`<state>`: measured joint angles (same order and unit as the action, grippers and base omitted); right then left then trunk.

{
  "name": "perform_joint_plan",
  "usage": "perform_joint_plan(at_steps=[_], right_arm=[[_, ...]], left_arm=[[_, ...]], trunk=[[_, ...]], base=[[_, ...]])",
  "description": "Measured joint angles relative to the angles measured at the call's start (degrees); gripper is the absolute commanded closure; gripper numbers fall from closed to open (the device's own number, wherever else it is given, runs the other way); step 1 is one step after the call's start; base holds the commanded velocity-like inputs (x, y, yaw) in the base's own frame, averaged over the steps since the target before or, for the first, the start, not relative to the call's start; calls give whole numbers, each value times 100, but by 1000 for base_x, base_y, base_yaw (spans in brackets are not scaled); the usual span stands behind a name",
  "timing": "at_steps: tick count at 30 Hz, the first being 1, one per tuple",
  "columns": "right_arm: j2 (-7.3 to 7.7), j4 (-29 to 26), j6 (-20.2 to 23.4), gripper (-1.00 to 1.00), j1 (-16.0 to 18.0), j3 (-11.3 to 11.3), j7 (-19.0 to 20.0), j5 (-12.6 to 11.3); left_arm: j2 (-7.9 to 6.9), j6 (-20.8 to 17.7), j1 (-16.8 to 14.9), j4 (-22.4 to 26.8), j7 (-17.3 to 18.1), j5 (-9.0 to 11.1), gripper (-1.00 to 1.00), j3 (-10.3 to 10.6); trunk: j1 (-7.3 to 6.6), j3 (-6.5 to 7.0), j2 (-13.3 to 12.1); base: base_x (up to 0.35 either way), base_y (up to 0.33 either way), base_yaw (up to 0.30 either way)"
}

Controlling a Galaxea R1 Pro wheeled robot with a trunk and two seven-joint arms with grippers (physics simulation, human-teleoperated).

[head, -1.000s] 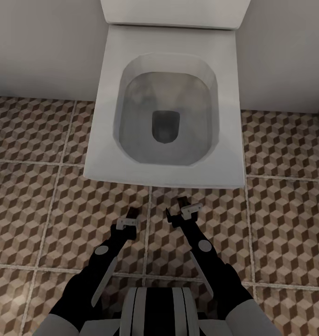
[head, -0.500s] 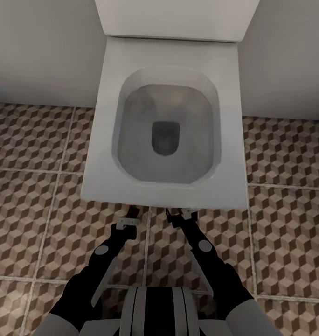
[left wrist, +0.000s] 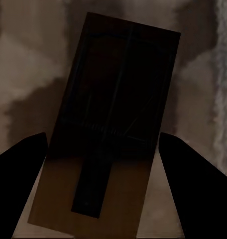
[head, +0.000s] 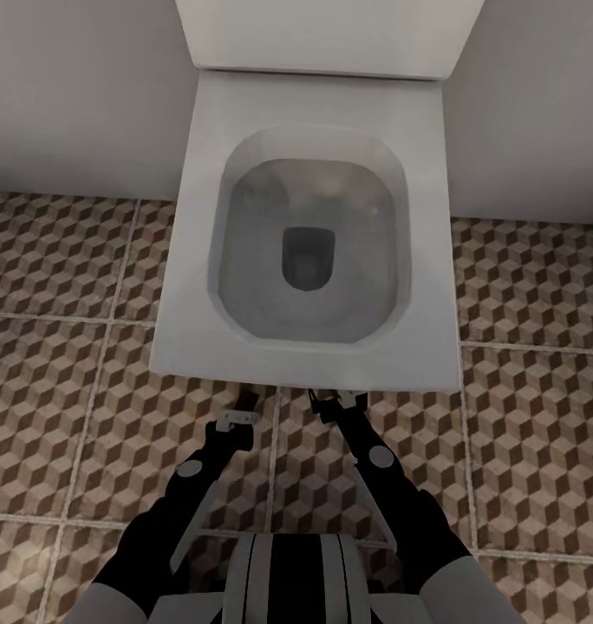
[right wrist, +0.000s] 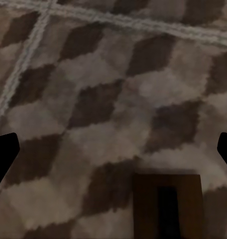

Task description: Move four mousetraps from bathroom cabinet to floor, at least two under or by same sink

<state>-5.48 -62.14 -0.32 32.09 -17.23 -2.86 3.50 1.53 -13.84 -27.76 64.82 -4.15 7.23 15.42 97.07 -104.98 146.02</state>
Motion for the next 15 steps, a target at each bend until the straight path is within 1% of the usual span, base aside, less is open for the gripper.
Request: perform_joint_plan(at_steps=[2,6,9,15], right_arm=[[1,-1,0,-100,-1,0,0,0],[2,-1,-1,-100,-2,2,0,0],[2,-12,0,-100,-2,1,0,0],[2,-32,0,-100,-2,1,0,0]], left_arm=[[0,125,0,-117,0,0,100,-1],[0,530,0,-368,1,-1,100,1],[0,630,0,-423,1,1,100,4],[0,687,0,-452,1,3,100,6]], trunk=[[0,0,0],[0,0,0],[0,0,0],[0,0,0]], base=[[0,0,0],[0,0,0],[0,0,0],[0,0,0]])
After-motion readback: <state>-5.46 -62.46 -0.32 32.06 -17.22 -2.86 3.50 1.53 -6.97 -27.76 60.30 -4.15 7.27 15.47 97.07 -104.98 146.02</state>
